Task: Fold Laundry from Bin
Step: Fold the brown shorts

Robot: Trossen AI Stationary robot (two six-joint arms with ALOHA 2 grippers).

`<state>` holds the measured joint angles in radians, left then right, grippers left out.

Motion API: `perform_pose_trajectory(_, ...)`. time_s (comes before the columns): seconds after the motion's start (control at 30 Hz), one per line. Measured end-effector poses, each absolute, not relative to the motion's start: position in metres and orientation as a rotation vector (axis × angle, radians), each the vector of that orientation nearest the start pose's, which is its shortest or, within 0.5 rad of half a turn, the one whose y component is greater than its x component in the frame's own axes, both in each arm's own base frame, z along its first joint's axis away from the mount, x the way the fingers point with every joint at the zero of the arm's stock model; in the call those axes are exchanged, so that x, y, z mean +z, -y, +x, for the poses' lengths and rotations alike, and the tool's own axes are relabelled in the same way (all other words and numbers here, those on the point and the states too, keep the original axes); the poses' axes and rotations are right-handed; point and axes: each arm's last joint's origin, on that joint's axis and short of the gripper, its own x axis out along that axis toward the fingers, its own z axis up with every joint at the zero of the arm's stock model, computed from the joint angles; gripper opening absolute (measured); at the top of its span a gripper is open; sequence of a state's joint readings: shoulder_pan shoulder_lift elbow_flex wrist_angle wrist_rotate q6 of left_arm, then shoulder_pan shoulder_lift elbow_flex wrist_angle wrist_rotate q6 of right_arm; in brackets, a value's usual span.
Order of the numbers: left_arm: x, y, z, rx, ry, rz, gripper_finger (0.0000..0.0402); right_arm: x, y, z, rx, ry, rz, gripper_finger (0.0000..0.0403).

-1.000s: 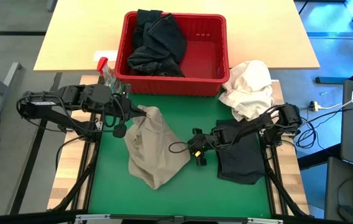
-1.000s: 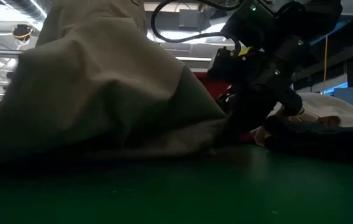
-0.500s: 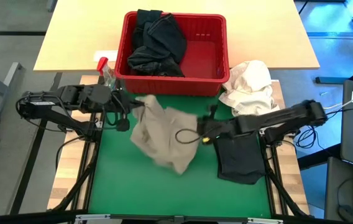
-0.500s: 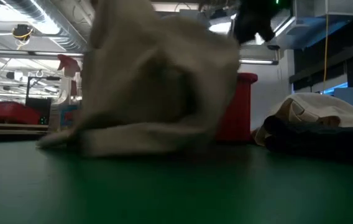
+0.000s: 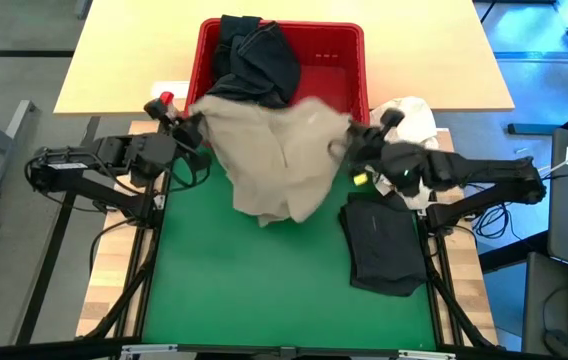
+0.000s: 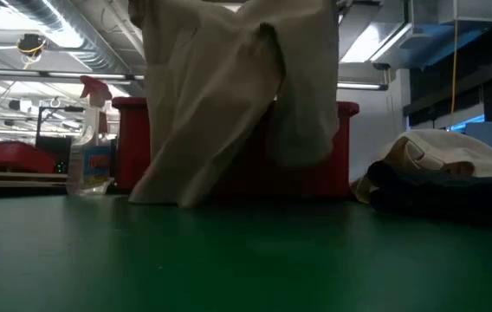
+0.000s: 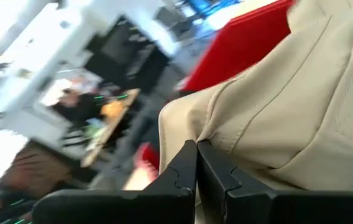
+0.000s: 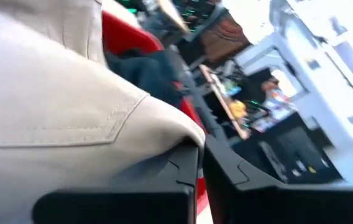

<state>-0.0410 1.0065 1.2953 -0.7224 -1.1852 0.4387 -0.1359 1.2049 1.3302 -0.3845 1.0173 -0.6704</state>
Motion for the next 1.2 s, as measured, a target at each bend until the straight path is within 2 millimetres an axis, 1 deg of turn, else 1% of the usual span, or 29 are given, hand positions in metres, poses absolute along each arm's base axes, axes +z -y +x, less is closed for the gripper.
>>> perform_pose_trajectory(0.1, 0.428, -0.024, 0.169, 1.052, -0.605, 0.672, 0.0000, 0.433, 0.067, 0.232, -1.073, -0.577, -0.692, 0.0017)
perform_pose_trajectory(0.17, 0.430, -0.022, 0.167, 0.963, -0.562, 0.653, 0.0000, 0.435, 0.067, 0.232, -1.045, -0.543, -0.679, 0.0017)
perform_pose_trajectory(0.23, 0.428, -0.017, 0.164, 0.819, -0.532, 0.618, 0.0000, 0.433, 0.062, 0.234, -0.998, -0.525, -0.655, 0.0016)
perform_pose_trajectory(0.27, 0.425, -0.014, 0.163, 0.746, -0.533, 0.591, 0.0000, 0.430, 0.057, 0.235, -0.963, -0.528, -0.639, 0.0014)
perform_pose_trajectory(0.33, 0.416, -0.007, 0.161, 0.622, -0.567, 0.544, 0.0000, 0.417, 0.047, 0.239, -0.889, -0.544, -0.604, 0.0007)
perform_pose_trajectory(0.43, 0.398, 0.002, 0.159, 0.532, -0.621, 0.445, 0.0000, 0.383, 0.030, 0.246, -0.809, -0.579, -0.554, 0.0006)
perform_pose_trajectory(0.57, 0.360, 0.016, 0.163, 0.379, -0.719, 0.301, 0.0000, 0.323, 0.010, 0.252, -0.704, -0.630, -0.504, 0.0011)
perform_pose_trajectory(0.67, 0.326, 0.027, 0.169, 0.289, -0.781, 0.175, 0.0000, 0.278, -0.005, 0.251, -0.567, -0.642, -0.422, 0.0010)
perform_pose_trajectory(0.77, 0.285, 0.036, 0.170, 0.219, -0.867, 0.034, 0.0000, 0.243, -0.017, 0.247, -0.411, -0.626, -0.238, 0.0010)
perform_pose_trajectory(0.83, 0.259, 0.041, 0.168, 0.195, -0.930, -0.061, 0.0000, 0.225, -0.023, 0.242, -0.315, -0.647, -0.117, 0.0013)
perform_pose_trajectory(0.9, 0.236, 0.044, 0.164, 0.187, -0.983, -0.149, 0.0000, 0.212, -0.027, 0.238, -0.245, -0.674, -0.001, 0.0019)
perform_pose_trajectory(1.0, 0.209, 0.044, 0.157, 0.213, -1.059, -0.258, 0.0000, 0.202, -0.028, 0.234, -0.230, -0.699, 0.157, 0.0027)
perform_pose_trajectory(1.1, 0.191, 0.044, 0.151, 0.245, -1.114, -0.359, 0.0000, 0.201, -0.028, 0.234, -0.231, -0.703, 0.250, 0.0042)
perform_pose_trajectory(1.2, 0.184, 0.044, 0.147, 0.252, -1.149, -0.401, 0.0010, 0.203, -0.029, 0.234, -0.222, -0.712, 0.304, 0.0077)
